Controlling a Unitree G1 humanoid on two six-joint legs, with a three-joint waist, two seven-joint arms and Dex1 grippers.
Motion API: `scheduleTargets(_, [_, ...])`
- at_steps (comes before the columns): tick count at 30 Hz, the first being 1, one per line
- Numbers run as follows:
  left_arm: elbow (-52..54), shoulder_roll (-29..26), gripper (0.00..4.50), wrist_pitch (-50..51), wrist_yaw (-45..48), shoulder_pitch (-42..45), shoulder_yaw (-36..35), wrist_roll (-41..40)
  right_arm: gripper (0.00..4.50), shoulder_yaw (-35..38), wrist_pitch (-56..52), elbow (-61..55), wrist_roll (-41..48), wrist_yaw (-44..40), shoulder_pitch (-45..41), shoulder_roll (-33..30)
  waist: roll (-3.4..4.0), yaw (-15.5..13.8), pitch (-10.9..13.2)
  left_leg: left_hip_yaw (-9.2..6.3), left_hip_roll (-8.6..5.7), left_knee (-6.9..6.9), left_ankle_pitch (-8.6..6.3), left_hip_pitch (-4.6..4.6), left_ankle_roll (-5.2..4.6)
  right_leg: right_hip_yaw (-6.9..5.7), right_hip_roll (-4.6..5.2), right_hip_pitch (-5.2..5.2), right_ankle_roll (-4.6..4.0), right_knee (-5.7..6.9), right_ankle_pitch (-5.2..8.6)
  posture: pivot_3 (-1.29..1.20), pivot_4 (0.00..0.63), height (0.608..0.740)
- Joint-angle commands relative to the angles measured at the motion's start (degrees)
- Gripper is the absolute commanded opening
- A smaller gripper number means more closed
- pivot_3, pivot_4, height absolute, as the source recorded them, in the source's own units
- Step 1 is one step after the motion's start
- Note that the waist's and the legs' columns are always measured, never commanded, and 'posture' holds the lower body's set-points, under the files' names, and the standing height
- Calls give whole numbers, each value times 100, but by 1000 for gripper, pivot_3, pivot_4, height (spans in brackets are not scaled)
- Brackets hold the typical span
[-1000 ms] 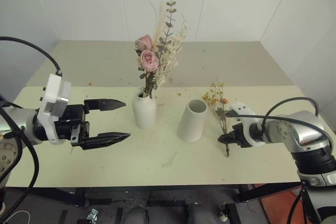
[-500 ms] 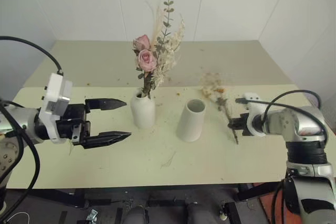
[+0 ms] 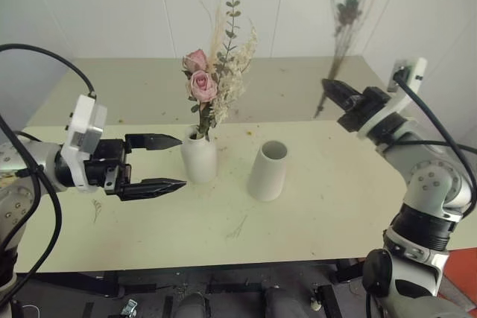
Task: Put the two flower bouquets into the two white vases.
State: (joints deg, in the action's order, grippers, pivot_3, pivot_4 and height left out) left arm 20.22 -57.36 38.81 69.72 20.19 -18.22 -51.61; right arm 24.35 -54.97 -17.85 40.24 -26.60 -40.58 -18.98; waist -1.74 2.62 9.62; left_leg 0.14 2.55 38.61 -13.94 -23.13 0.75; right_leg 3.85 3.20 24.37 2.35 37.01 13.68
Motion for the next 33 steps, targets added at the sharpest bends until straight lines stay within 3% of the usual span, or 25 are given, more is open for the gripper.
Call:
scheduleTargets(1, [20,-63,4500,-126,90,82,-22,48,46,-447,246,-736,332,-324,437,-50,0,-25,0,0,0,0,0,0,0,-1,0,-1,0,-1,0,0,150,740])
scheduleTargets(6, [45,-70,4500,-98,98,75,-35,42,46,-999,660,-1135,181,-565,1170,-200,0,-36,0,-2,-2,2,0,-3,0,-6,4,-2,0,-1,1,0,150,740])
scheduleTargets(19, [49,-105,4500,-62,120,97,-32,42,46,-1775,1866,-832,-614,-493,1738,-113,0,-12,0,-2,1,0,0,3,0,-5,-1,-2,-2,2,2,0,150,740])
scheduleTargets(25, [56,-120,4500,-40,105,138,-27,31,1856,-1799,2238,-662,-809,-564,1949,-195,0,-20,0,-2,1,0,0,2,0,-5,-1,-2,-2,1,2,0,150,740])
scheduleTargets(32, [104,-161,4500,-34,65,20,-131,25,4302,-970,2140,-924,-255,-1328,2727,-1246,-1,-103,0,-2,-2,2,0,3,0,-7,2,-7,-2,-1,2,0,150,740])
scheduleTargets(33, [111,-160,4500,-41,65,-9,-144,27,4456,-858,2133,-941,-180,-1432,2778,-1412,-1,-106,0,-1,-1,2,0,4,0,-6,2,-7,-2,-1,2,0,150,740])
